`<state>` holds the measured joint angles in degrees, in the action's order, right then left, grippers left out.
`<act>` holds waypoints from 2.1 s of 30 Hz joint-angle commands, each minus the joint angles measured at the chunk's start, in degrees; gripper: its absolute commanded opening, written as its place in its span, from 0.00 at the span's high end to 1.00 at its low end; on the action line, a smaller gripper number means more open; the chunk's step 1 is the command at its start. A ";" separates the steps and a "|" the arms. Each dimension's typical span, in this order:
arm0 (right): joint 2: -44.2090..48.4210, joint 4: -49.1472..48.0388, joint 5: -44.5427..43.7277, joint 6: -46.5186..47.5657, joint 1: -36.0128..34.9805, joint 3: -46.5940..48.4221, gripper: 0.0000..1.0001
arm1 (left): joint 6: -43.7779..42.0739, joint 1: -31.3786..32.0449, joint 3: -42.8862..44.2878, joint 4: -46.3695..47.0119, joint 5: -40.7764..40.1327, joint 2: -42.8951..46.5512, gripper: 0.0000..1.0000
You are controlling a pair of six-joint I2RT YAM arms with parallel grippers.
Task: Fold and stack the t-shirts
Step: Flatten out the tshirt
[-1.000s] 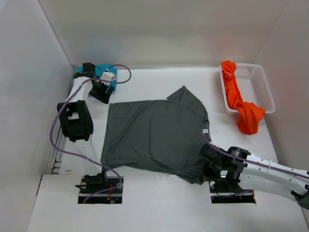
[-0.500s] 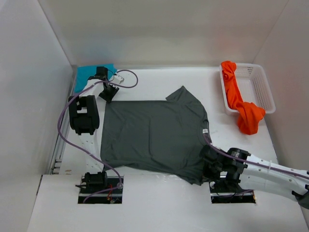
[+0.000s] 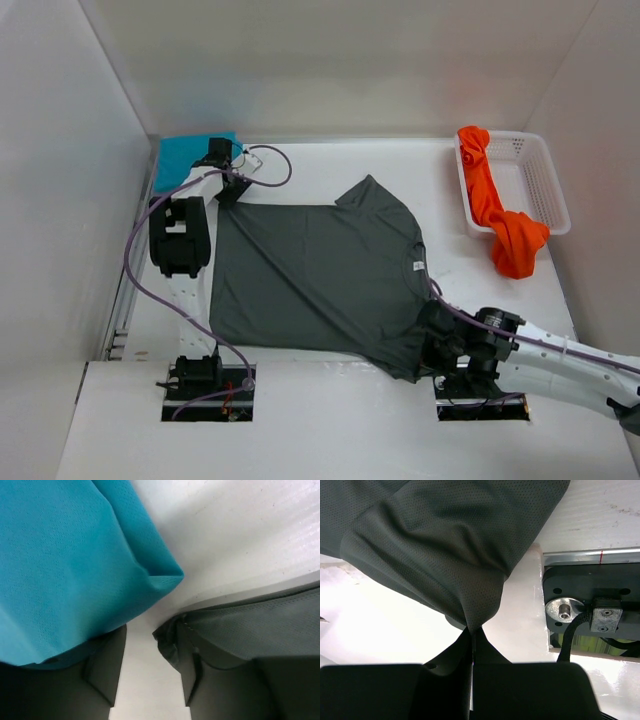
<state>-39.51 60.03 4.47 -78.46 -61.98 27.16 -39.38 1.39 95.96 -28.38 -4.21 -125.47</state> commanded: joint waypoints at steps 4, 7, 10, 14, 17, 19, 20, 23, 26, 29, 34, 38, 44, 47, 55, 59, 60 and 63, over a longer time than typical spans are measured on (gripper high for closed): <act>-3.20 -4.12 -1.04 1.63 -0.03 1.32 0.99 | -5.88 0.59 -7.18 4.04 -1.51 12.77 0.40; -4.87 -6.50 -1.30 3.65 1.37 1.67 0.99 | -9.92 0.50 -11.66 3.43 -0.72 21.21 0.36; -5.23 -8.17 -1.92 6.38 4.97 1.76 0.98 | -16.93 1.20 -18.51 -0.60 0.95 31.48 0.33; -5.05 -11.50 -2.36 10.94 11.21 2.02 0.98 | -24.78 6.90 -29.05 -13.25 1.49 42.92 0.32; -5.05 -12.22 -1.75 13.06 13.41 1.58 0.98 | -25.05 11.91 -34.16 -24.84 1.74 47.67 0.36; -4.44 -12.30 -1.92 13.68 13.77 1.32 0.98 | -23.91 14.81 -35.49 -33.28 3.40 49.35 0.40; -4.18 -12.48 -2.01 14.03 14.12 1.23 0.97 | -23.12 15.96 -35.84 -36.19 4.20 49.88 0.41; -4.52 -13.36 -1.83 15.69 15.70 0.79 0.97 | -20.05 22.80 -38.21 -45.33 6.75 52.42 0.42; -5.14 -14.85 -2.01 17.54 17.02 0.79 0.97 | -16.80 32.63 -44.00 -48.34 6.32 57.07 0.42; -5.06 -16.17 -2.10 18.16 17.55 0.44 0.97 | -11.71 45.37 -51.12 -48.44 4.13 62.52 0.37; -3.21 -16.96 -2.45 18.16 17.81 -1.05 0.96 | -1.78 52.97 -52.45 -44.76 3.06 58.61 0.32; -1.37 -17.05 -2.54 18.16 18.60 -1.84 0.96 | 3.42 51.66 -50.62 -42.64 1.31 50.51 0.30; -0.13 -17.05 -3.33 17.72 19.04 -2.37 0.96 | 8.43 53.14 -48.51 -42.90 -0.71 43.31 0.31; 0.04 -16.70 -3.50 17.46 19.04 -2.02 0.96 | 10.28 54.02 -46.14 -42.64 -4.12 39.08 0.36; 0.57 -16.00 -3.50 15.88 18.87 -2.28 0.96 | 19.05 47.36 -43.83 -32.97 -4.86 40.21 0.34; 0.22 -16.09 -3.42 16.05 18.78 -2.29 0.95 | 18.38 44.00 -44.98 -30.77 -4.67 39.87 0.35; 0.22 -15.91 -3.42 16.23 18.87 -2.11 0.95 | 17.76 45.05 -44.73 -30.86 -4.76 38.82 0.35; 0.92 -15.04 -2.98 16.32 19.22 -1.32 0.91 | 16.35 48.66 -45.34 -29.63 -5.72 35.65 0.36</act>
<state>-39.35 44.95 1.96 -61.91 -43.40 24.80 -23.16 47.37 51.40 -59.88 -10.13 -88.07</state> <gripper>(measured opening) 0.076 0.648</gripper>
